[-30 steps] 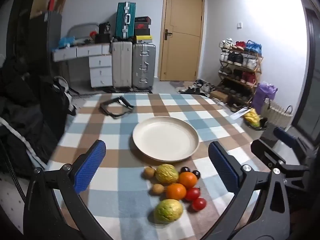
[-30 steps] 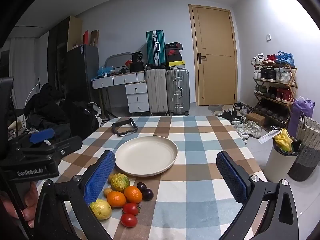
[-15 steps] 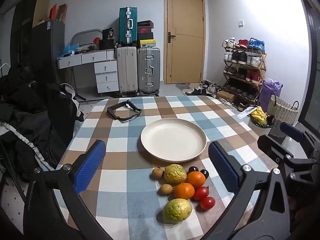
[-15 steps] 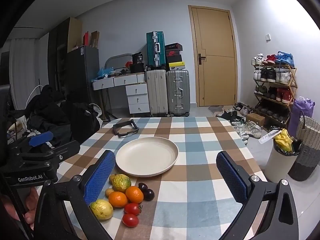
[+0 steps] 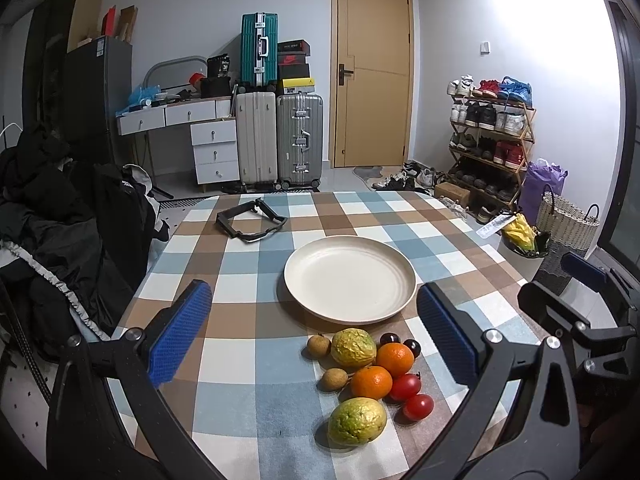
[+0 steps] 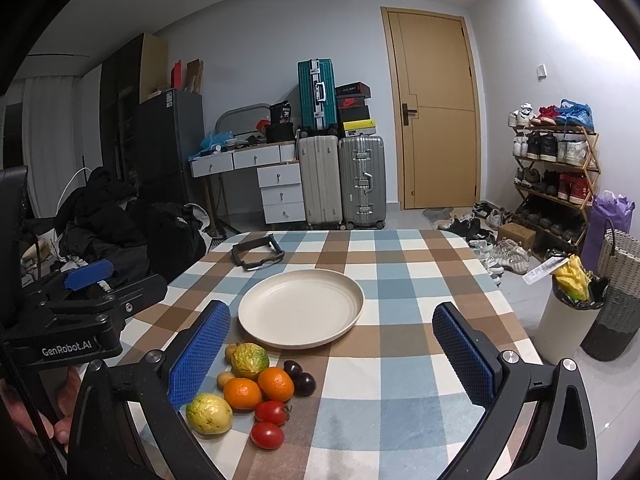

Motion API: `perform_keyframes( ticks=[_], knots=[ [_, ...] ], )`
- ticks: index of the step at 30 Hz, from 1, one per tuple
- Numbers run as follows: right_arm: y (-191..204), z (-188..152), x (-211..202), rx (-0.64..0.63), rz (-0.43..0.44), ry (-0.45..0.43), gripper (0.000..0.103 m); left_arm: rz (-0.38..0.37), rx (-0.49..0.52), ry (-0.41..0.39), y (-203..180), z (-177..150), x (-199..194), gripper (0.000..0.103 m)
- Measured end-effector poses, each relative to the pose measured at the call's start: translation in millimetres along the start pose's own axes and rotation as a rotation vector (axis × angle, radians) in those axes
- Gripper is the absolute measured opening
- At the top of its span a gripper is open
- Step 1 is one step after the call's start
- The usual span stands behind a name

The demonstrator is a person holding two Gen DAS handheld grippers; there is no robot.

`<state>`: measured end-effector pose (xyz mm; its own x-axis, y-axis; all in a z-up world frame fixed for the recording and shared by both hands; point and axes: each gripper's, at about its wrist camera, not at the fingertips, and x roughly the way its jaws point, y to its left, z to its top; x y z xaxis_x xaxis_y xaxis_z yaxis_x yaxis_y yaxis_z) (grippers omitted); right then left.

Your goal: Organize fruits

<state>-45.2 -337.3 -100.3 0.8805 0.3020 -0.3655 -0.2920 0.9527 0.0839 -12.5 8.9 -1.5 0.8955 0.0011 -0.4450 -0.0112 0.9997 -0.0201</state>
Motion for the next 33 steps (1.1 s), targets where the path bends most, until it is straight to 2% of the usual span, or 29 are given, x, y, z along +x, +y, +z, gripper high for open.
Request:
perform_keyframes(
  ticks=[33],
  knots=[
    [2.0,-9.9,-0.8,0.003,0.029,0.005,0.103,0.005,0.004,0.013,-2.4,-6.4,9.8,0.102]
  ],
)
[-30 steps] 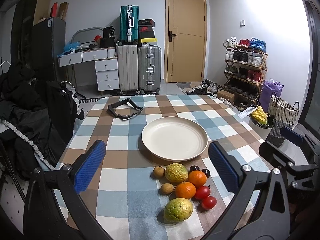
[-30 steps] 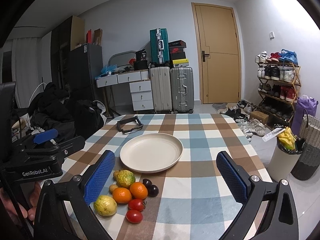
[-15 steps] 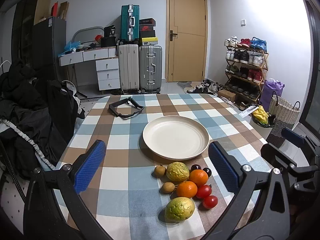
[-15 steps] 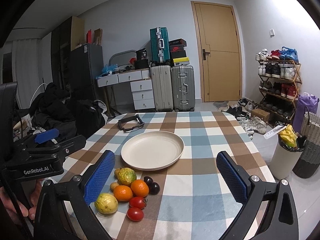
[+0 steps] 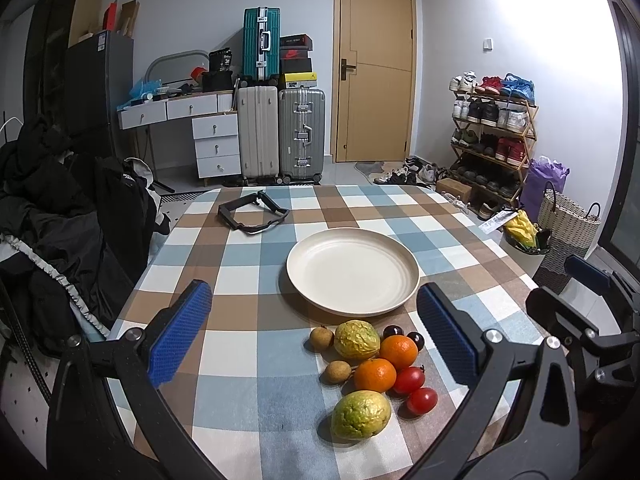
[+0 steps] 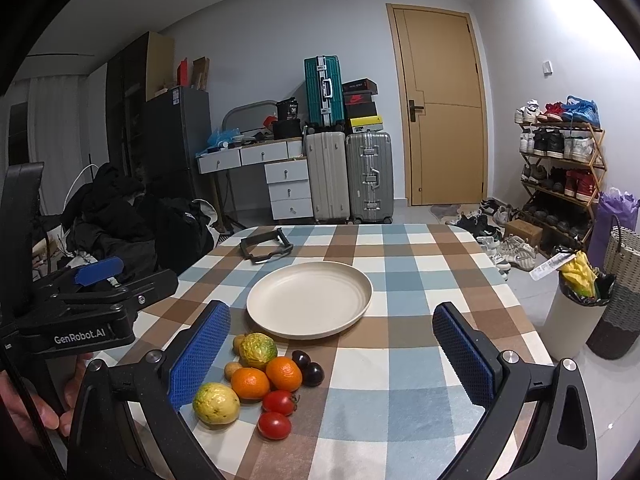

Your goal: Organize fruits

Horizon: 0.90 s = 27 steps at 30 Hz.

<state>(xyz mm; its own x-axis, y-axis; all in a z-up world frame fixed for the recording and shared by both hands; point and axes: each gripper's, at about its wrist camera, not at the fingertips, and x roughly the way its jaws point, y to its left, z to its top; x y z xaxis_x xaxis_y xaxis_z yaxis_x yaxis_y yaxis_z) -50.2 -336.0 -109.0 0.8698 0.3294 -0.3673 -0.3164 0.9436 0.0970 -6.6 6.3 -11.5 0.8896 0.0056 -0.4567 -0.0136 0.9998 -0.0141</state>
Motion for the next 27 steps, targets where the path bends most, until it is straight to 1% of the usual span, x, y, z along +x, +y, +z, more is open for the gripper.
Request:
perform_keyframes(
  ticks=[6,14,16,21,27],
  knots=[
    [0.7,-0.7,-0.1,0.0,0.0,0.0,0.103,0.0,-0.002,0.005,-0.3,-2.2,1.5,0.102],
    [1.3,-4.1,0.6,0.007,0.001,0.006,0.103,-0.013,0.005,0.03,-2.7,-17.5,9.7,0.102],
    [1.4,-5.3,1.0,0.01,0.002,0.009,0.103,-0.016,0.007,0.04,-2.9,-16.5,11.7,0.102],
    [-3.0,-6.8,2.4,0.021,-0.001,0.019,0.103,-0.032,0.017,0.076,-5.2,-23.2,21.1,0.102],
    [-6.4,-10.3,6.1,0.026,-0.005,0.032,0.103,-0.06,0.016,0.142,-6.8,-33.4,39.7,0.102]
  ],
)
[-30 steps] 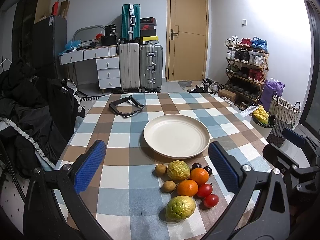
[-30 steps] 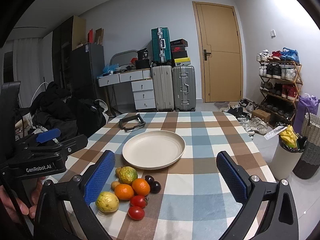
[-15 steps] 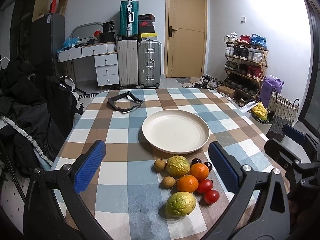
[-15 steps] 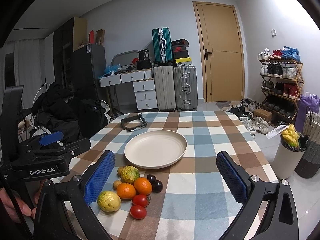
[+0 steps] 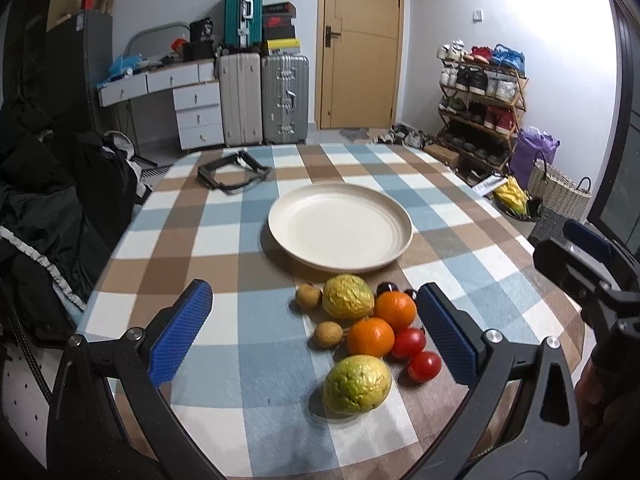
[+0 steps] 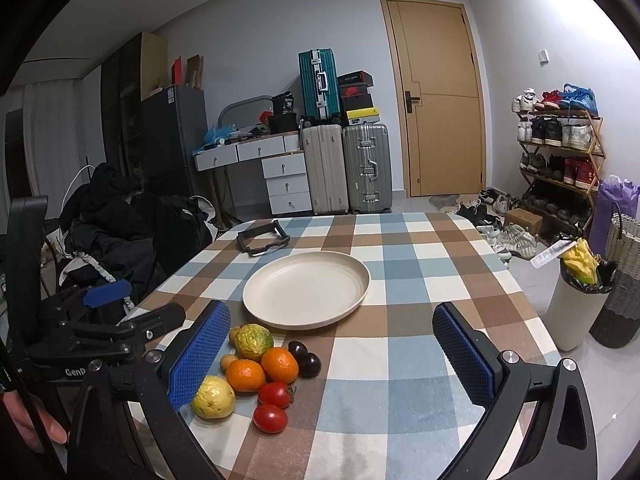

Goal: Organize fruits
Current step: 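Grasp the large green pomelo with the left tool while the right tool grasps the other pomelo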

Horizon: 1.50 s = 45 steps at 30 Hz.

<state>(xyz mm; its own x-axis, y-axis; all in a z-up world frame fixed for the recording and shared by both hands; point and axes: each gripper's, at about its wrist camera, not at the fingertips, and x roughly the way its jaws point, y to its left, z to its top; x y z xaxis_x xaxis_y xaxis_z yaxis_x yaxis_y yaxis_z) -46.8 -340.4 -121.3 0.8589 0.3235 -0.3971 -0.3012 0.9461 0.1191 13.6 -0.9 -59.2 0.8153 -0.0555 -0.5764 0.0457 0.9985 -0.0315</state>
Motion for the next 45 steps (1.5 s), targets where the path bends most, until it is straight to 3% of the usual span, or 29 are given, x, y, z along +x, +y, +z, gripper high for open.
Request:
perform_keyframes(
  ticks=[8,17,23,25,26,27,39,45],
  knots=[
    [-2.1,-6.1,7.7,0.005,0.0,0.025,0.103,-0.058,0.005,0.12,-2.7,-24.7,34.1,0.102],
    [-5.0,-12.9,20.4,0.012,0.002,0.056,0.103,-0.088,0.015,0.192,-3.7,-51.5,53.9,0.099],
    [-6.1,-17.5,28.7,0.02,0.004,0.074,0.103,-0.164,-0.007,0.239,-1.9,-58.5,63.2,0.081],
    [-6.5,-18.4,30.2,0.021,0.006,0.079,0.103,-0.215,-0.024,0.255,0.1,-60.1,65.1,0.068],
    [-6.4,-18.9,31.3,0.02,0.007,0.081,0.103,-0.239,-0.03,0.264,0.0,-60.9,66.1,0.053],
    [-5.7,-19.5,31.6,0.018,0.006,0.082,0.103,-0.257,-0.028,0.275,-0.9,-61.3,69.0,0.047],
    [-2.5,-23.0,45.6,0.006,0.044,0.131,0.103,-0.294,-0.065,0.243,11.7,-59.3,62.2,0.047],
    [5.5,-16.9,74.1,0.0,0.145,0.216,0.103,-0.284,-0.081,0.212,28.4,-49.9,58.4,0.047]
  ],
)
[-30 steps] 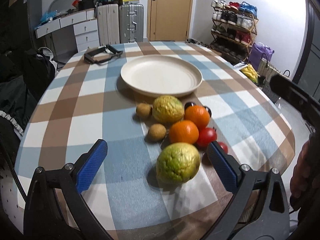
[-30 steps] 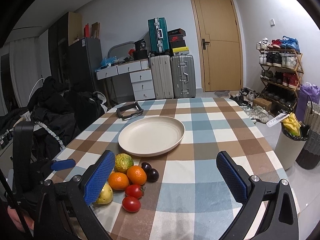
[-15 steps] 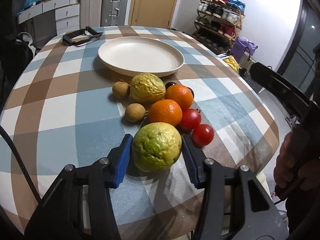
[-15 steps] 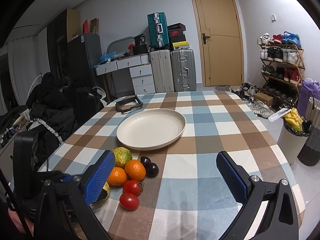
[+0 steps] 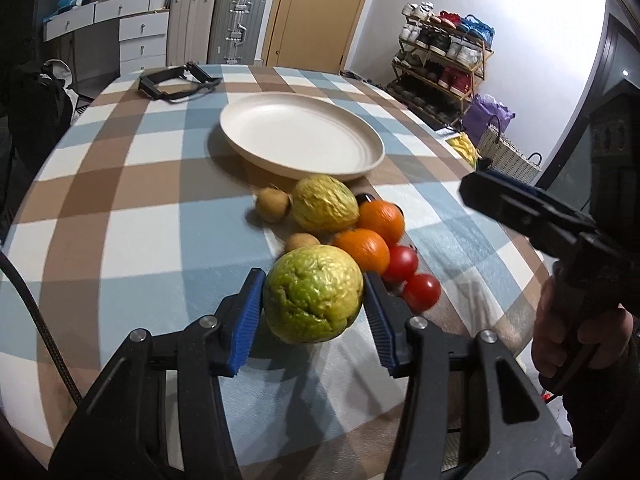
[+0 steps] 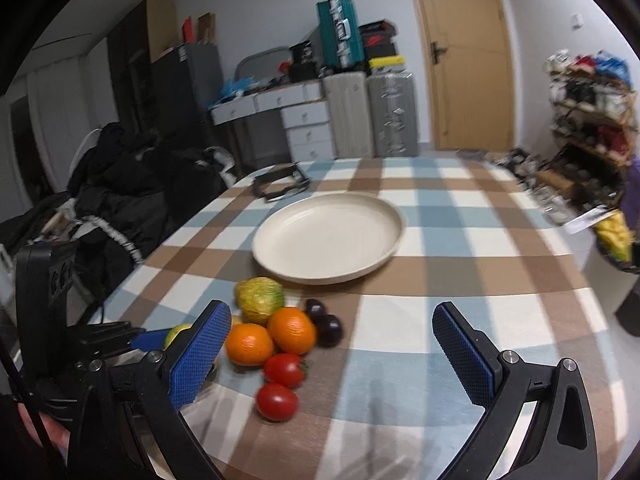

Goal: Organize fruits
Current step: 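Grasp the large green pomelo with the left tool while the right tool grasps the other pomelo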

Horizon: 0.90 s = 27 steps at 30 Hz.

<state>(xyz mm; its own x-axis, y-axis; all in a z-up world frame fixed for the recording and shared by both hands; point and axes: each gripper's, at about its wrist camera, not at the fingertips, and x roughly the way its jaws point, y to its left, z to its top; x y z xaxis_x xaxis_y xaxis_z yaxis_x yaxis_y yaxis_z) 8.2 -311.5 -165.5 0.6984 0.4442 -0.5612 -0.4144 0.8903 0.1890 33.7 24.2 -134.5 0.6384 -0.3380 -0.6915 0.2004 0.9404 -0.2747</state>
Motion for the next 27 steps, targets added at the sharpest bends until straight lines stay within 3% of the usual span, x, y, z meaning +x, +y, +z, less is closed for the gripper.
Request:
perform_keyframes(
  ticks=[10,21,25,27],
  knots=[
    [15.0,21.3,62.4,-0.037,0.157,0.144,0.103,0.028,-0.036,-0.025,33.0,20.0,-4.4,0.047],
    [29.6,29.2,105.5,-0.093,0.211,0.25,0.103,0.063,-0.083,-0.019,63.6,37.3,8.8,0.047],
    [33.5,28.9,115.3,-0.093,0.241,0.29,0.09,0.066,-0.086,-0.021,67.1,39.9,13.2,0.047],
    [34.0,28.0,117.9,-0.095,0.24,0.299,0.089,0.068,-0.086,-0.022,69.2,42.4,15.0,0.047]
  ],
)
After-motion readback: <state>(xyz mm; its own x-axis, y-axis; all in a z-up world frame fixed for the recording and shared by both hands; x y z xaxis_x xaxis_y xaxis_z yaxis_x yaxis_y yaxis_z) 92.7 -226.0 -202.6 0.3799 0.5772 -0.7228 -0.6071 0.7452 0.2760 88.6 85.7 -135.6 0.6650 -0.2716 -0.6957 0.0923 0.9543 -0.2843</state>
